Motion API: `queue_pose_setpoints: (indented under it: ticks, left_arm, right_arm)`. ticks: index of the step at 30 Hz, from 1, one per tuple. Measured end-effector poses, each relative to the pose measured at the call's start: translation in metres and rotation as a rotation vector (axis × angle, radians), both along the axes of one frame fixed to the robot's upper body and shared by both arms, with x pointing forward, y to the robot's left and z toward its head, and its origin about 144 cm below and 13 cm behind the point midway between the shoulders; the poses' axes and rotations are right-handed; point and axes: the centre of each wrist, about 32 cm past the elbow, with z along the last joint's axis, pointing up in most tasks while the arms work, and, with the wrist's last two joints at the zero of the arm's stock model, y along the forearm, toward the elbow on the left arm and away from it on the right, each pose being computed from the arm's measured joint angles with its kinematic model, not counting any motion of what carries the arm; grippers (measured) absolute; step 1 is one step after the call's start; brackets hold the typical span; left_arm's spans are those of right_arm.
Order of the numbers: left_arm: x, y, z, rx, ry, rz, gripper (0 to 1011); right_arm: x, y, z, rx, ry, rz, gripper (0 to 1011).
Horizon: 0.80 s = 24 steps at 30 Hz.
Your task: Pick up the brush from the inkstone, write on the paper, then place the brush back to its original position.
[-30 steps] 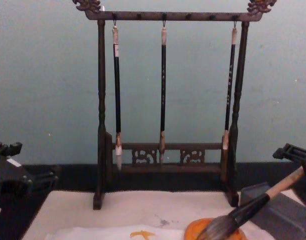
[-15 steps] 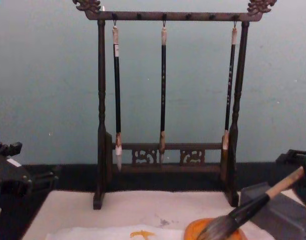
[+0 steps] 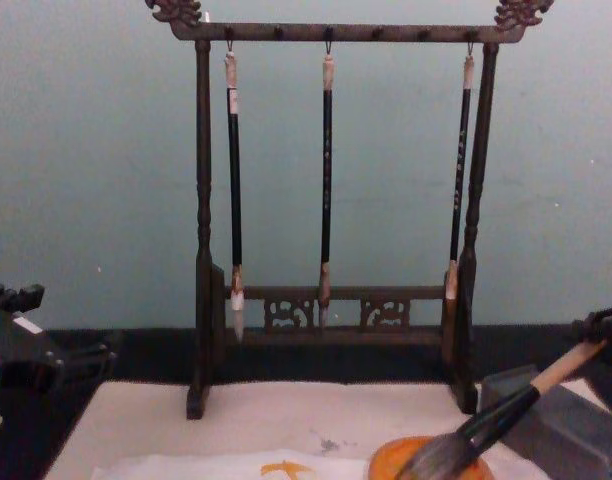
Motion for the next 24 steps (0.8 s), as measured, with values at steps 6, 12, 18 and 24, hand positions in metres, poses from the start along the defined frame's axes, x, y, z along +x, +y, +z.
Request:
queue_pose_setpoints:
  ticks: [6,12,18,24]
  left_arm:
    - [0.0,0.0,0.0,0.0,0.0,0.0,1010]
    - [0.0,0.0,0.0,0.0,0.0,0.0,1010]
    - [0.0,0.0,0.0,0.0,0.0,0.0,1010]
    - [0.0,0.0,0.0,0.0,0.0,0.0,1010]
  right_arm:
    - [0.0,0.0,0.0,0.0,0.0,0.0,179]
    - [0.0,0.0,0.0,0.0,0.0,0.0,179]
    - [0.0,-0.0001,-0.0001,-0.001,0.0,0.0,179]
    - [0.0,-0.0001,-0.0001,-0.001,0.0,0.0,179]
